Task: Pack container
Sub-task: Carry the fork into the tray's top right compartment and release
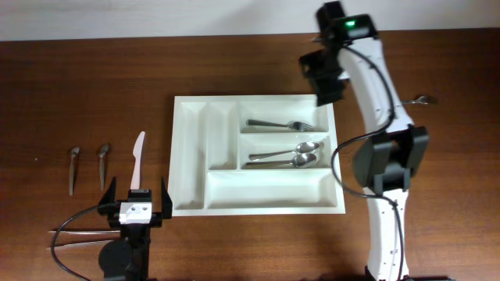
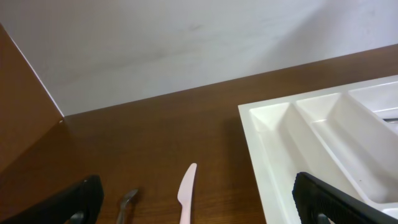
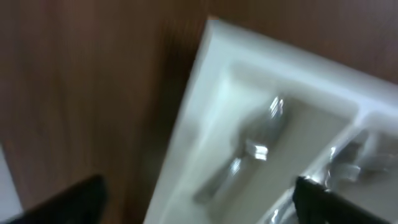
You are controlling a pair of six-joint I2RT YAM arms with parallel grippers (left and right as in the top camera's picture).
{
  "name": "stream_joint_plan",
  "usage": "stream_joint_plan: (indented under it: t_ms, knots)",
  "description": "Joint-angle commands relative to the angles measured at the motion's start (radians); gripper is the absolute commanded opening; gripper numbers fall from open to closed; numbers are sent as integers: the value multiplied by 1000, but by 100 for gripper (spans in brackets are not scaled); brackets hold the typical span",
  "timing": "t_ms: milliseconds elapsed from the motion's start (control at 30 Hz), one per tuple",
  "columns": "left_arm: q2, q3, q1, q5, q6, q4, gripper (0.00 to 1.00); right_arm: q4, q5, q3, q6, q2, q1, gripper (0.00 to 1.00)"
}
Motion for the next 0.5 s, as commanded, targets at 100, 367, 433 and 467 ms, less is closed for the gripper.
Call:
stream_joint_plan:
  t_ms: [100, 367, 433, 467]
  knots:
    - [-8, -4, -4, -7, 5, -4, 99, 69, 4, 17, -297, 1, -245, 99]
    - [-8, -4, -4, -7, 4, -4, 99, 38, -16, 17, -385, 34, -429, 99]
    - [-8, -4, -4, -7, 5, -4, 99, 39, -24, 17, -422, 54, -455, 99]
    - [-8, -4, -4, -7, 5, -4, 99, 43, -28, 17, -448, 65, -465, 99]
